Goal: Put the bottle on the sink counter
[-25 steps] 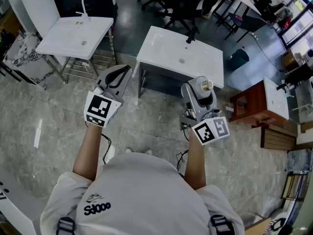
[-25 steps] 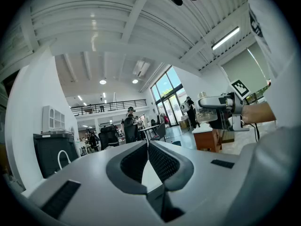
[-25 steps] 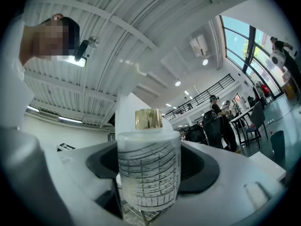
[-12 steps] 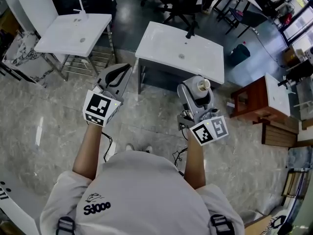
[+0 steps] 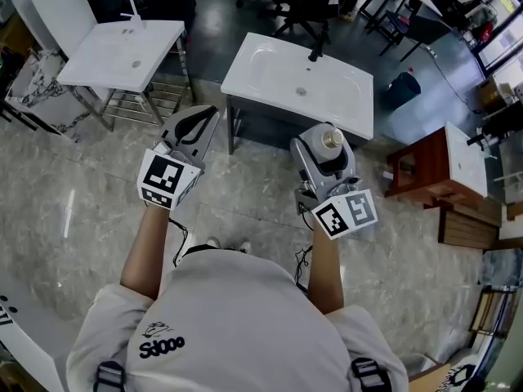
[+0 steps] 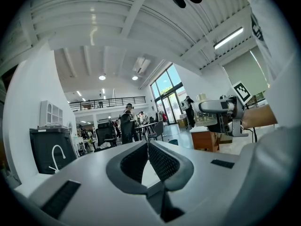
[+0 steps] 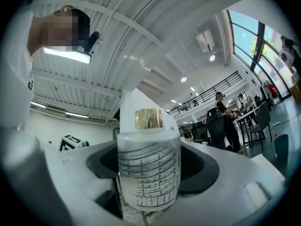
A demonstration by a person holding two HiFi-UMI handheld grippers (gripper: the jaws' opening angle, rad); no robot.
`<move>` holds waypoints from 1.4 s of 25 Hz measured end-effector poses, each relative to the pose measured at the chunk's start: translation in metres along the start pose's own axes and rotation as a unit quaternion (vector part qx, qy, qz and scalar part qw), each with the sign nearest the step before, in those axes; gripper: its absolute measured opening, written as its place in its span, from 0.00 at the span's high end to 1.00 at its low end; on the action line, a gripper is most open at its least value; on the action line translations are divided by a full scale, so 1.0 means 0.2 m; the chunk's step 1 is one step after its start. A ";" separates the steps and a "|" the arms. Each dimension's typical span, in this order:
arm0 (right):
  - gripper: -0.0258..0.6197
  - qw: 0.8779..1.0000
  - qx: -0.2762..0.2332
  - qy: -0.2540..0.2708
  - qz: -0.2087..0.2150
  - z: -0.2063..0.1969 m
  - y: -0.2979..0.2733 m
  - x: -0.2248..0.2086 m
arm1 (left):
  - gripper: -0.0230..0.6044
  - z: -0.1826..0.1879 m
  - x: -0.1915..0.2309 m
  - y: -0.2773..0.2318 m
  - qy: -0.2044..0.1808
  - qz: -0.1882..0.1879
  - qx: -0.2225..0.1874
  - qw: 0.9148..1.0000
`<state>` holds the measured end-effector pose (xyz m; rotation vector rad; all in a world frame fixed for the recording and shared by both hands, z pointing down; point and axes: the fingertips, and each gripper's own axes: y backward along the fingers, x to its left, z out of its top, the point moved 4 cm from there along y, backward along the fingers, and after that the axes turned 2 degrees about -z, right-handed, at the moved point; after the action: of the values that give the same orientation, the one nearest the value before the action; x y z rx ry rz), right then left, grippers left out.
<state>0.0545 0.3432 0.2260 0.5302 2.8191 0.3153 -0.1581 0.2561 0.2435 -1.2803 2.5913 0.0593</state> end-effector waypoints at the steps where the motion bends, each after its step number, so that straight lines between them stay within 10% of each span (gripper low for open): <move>1: 0.42 1.000 0.000 -0.004 0.003 0.00 0.00 -0.02 | 0.94 0.00 -0.01 -0.01 -0.001 0.001 0.003 1.000; 17: 0.42 0.999 0.002 -0.049 0.019 -0.08 -0.14 -0.34 | 0.94 -0.04 0.02 -0.29 0.012 0.006 0.001 1.000; 35: 0.42 0.999 -0.004 -0.022 -0.024 -0.13 -0.95 -0.84 | 0.94 -0.15 0.78 -1.10 0.015 -0.040 -0.017 0.999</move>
<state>0.1366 0.1031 0.2368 0.4617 2.7830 0.3019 -0.0812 -0.0042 0.2504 -1.4053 2.5705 0.0698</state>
